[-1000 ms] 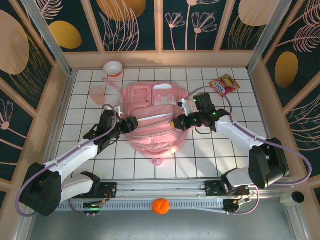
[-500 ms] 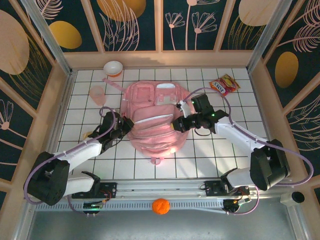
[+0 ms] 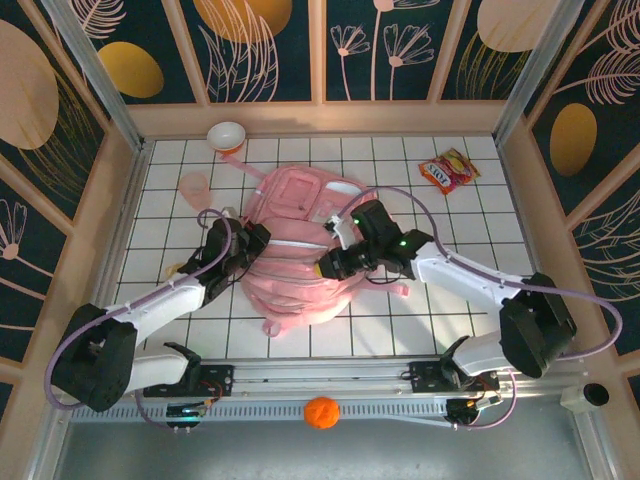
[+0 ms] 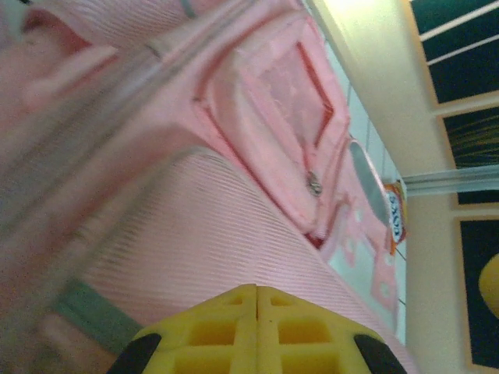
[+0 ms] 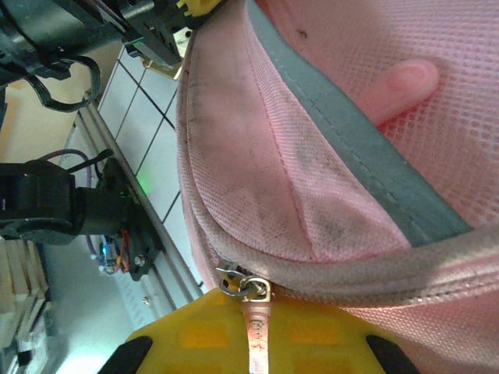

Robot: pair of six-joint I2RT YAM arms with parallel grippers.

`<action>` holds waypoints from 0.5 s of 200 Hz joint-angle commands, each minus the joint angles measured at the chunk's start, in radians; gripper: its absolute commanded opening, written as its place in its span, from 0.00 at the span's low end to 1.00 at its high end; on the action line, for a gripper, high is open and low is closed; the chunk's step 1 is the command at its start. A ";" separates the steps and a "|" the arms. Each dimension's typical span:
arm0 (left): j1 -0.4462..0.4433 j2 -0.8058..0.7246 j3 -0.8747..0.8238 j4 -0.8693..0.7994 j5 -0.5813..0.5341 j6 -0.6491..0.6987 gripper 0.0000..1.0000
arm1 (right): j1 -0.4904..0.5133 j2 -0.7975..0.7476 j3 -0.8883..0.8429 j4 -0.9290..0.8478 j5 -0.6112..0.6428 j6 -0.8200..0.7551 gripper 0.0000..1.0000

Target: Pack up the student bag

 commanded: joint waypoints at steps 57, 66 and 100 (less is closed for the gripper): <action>-0.031 -0.091 0.135 -0.106 0.083 0.441 0.43 | -0.014 0.067 0.091 0.091 -0.051 0.226 0.10; -0.042 -0.112 0.140 -0.154 0.085 0.482 0.44 | -0.016 0.074 0.099 0.076 -0.060 0.257 0.22; -0.051 -0.192 0.101 -0.316 0.033 0.489 0.48 | -0.018 0.010 0.117 -0.087 0.012 0.137 0.37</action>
